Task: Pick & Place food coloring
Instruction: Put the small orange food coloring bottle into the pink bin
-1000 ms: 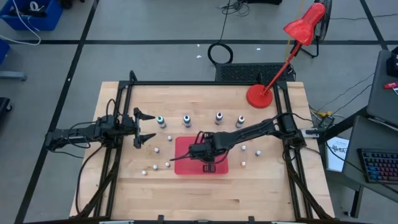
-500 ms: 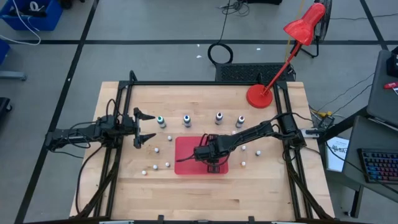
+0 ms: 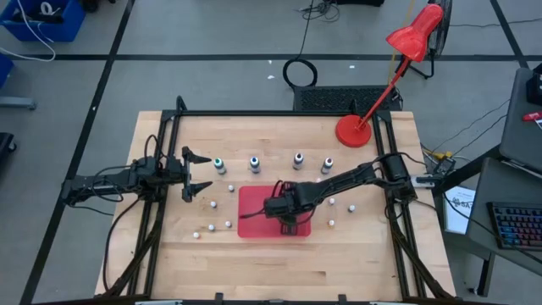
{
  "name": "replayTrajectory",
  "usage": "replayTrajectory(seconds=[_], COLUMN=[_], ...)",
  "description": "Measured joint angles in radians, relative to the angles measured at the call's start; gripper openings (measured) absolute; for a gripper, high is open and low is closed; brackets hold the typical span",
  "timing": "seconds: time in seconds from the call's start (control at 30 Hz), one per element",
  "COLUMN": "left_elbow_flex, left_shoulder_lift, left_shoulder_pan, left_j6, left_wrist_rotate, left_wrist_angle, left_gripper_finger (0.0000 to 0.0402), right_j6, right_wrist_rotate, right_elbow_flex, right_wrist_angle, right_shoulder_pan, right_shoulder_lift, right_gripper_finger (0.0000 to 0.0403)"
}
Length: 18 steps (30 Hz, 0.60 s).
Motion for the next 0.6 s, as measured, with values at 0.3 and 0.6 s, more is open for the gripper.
replayTrajectory(seconds=[0.3, 0.6], left_elbow_flex=[0.000, 0.000], left_shoulder_lift=[0.000, 0.000], left_shoulder_pan=[0.000, 0.000], left_j6=[0.000, 0.000], left_wrist_rotate=[0.000, 0.000], left_wrist_angle=[0.000, 0.000], left_gripper_finger=[0.0392, 0.0392], right_j6=[0.012, 0.063], right_wrist_rotate=[0.022, 0.190], right_elbow_flex=[0.002, -0.021], right_wrist_angle=[-0.093, -0.366], right_shoulder_pan=[-0.011, -0.093], right_shoulder_lift=[-0.234, -0.436], right_gripper_finger=[0.0188, 0.0194])
